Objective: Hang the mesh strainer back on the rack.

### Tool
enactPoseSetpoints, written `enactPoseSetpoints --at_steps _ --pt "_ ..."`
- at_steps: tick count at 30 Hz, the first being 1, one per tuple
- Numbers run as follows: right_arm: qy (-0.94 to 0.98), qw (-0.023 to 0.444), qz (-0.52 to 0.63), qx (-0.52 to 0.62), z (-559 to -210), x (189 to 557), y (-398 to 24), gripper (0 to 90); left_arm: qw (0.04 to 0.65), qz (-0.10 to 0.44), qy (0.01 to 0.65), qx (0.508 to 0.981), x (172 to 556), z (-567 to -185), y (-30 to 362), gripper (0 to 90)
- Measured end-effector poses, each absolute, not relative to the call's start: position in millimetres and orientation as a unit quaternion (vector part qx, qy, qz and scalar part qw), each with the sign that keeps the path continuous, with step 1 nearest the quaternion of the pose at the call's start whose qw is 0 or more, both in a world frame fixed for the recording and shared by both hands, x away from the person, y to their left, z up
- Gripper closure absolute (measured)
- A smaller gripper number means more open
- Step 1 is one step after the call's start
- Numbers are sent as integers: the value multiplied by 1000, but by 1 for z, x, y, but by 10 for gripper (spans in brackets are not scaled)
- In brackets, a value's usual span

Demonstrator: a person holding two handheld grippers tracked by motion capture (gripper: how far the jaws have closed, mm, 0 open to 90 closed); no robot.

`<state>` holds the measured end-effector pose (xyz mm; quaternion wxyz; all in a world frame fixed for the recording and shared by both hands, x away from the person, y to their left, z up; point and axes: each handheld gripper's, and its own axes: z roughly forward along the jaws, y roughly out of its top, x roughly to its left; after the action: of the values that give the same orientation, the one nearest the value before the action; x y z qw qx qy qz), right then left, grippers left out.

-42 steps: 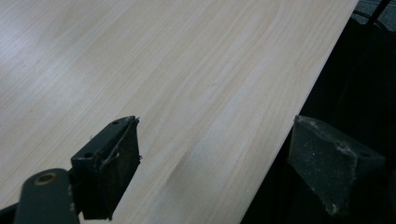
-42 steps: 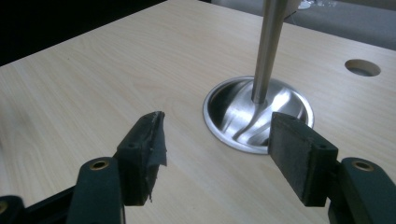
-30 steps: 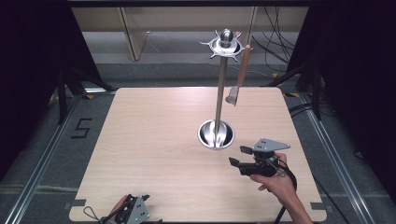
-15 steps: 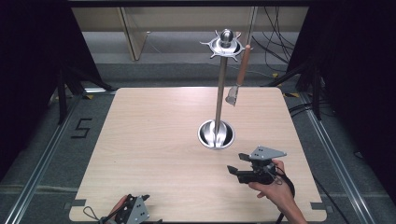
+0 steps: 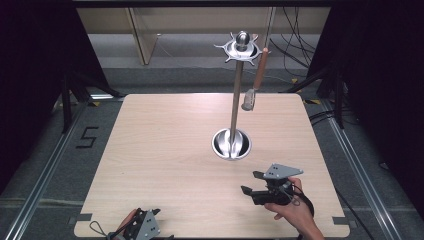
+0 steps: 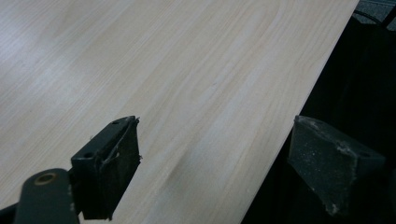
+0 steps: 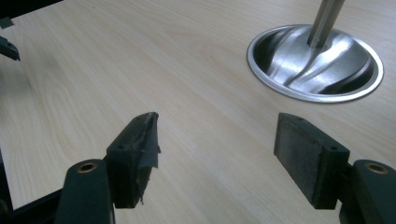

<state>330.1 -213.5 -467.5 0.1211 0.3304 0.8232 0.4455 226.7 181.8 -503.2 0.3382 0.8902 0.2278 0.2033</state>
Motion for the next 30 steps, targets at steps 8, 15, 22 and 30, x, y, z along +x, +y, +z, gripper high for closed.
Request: enactPoseSetpoints --at_steps 8,15,22,30 --pt "823 115 447 330 -469 323 -212 310 336 198 233 891 226 -504 182 155" --pt "821 121 450 331 -471 318 -214 282 341 204 230 888 227 -504 181 155" --pt "801 132 452 370 -475 315 -217 162 340 202 231 889 227 -504 181 155" --pt "793 119 457 384 -475 307 -221 159 340 203 230 889 227 -504 181 155"
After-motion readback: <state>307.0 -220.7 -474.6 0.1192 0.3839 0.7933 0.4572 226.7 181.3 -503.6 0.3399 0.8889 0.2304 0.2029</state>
